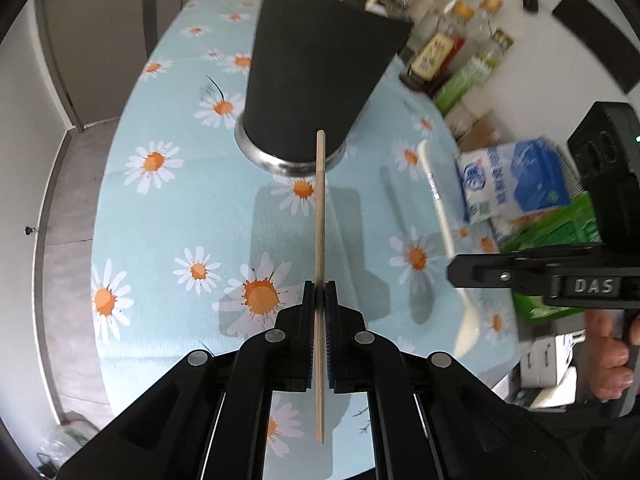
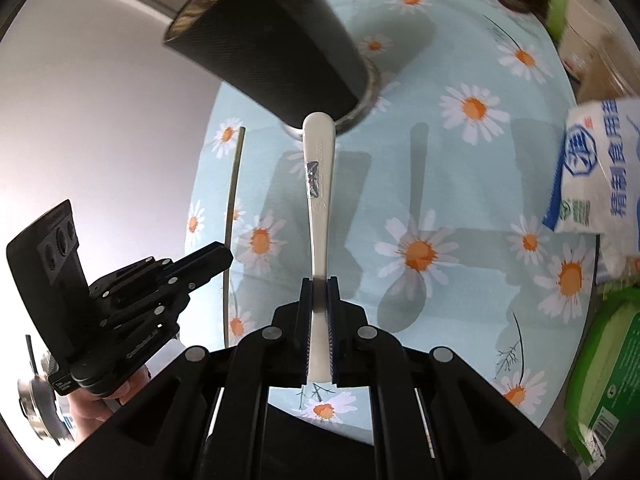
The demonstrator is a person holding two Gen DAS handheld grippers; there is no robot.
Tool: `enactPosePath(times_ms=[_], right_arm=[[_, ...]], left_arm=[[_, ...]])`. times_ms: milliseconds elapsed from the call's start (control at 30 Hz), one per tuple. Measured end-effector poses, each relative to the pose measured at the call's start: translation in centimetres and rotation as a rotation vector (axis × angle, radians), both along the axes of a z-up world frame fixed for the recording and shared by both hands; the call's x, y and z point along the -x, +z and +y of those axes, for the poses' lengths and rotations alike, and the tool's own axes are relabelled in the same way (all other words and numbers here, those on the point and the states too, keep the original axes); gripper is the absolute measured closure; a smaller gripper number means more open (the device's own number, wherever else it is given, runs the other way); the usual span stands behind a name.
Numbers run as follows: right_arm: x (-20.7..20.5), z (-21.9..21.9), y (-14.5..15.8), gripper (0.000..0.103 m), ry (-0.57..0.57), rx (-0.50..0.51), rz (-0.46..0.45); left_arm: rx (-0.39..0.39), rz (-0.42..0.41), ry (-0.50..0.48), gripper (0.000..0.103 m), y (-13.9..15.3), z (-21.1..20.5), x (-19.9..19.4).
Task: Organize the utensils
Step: 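Lift the spoon and chopstick with both tools and carry them over the holder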
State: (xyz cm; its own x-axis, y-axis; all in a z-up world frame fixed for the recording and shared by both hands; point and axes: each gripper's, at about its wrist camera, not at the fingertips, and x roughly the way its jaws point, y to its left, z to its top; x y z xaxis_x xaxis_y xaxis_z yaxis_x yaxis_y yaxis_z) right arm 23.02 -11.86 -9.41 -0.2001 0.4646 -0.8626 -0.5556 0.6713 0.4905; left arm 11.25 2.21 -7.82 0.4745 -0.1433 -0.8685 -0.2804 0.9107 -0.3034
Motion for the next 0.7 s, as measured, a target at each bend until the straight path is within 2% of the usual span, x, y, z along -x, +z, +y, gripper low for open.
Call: enactPosePath(times_ms=[67, 367, 533, 700], right_arm=[[0.3, 0.5, 0.6, 0.095, 0.017, -0.010, -0.028], [1.2, 1.7, 3.4, 0.095, 0.066, -0.092, -0.099], [1.1, 2.5, 5.9, 0.095, 0.083, -0.178, -0.140], [0.6, 3.1, 8.2, 0.095, 0.077, -0.240, -0.232]], left_arm=[[0.033, -0.030, 0.022, 0.099, 0.5, 0.2, 0.4], [0.063, -0.158, 0.048, 0.099, 4.1, 0.2, 1.0], [0.054, -0.242, 0.048, 0.099, 7.1, 0.9, 0.6], [0.026, -0.322, 0.053, 0.099, 9.9, 2.1, -0.6]])
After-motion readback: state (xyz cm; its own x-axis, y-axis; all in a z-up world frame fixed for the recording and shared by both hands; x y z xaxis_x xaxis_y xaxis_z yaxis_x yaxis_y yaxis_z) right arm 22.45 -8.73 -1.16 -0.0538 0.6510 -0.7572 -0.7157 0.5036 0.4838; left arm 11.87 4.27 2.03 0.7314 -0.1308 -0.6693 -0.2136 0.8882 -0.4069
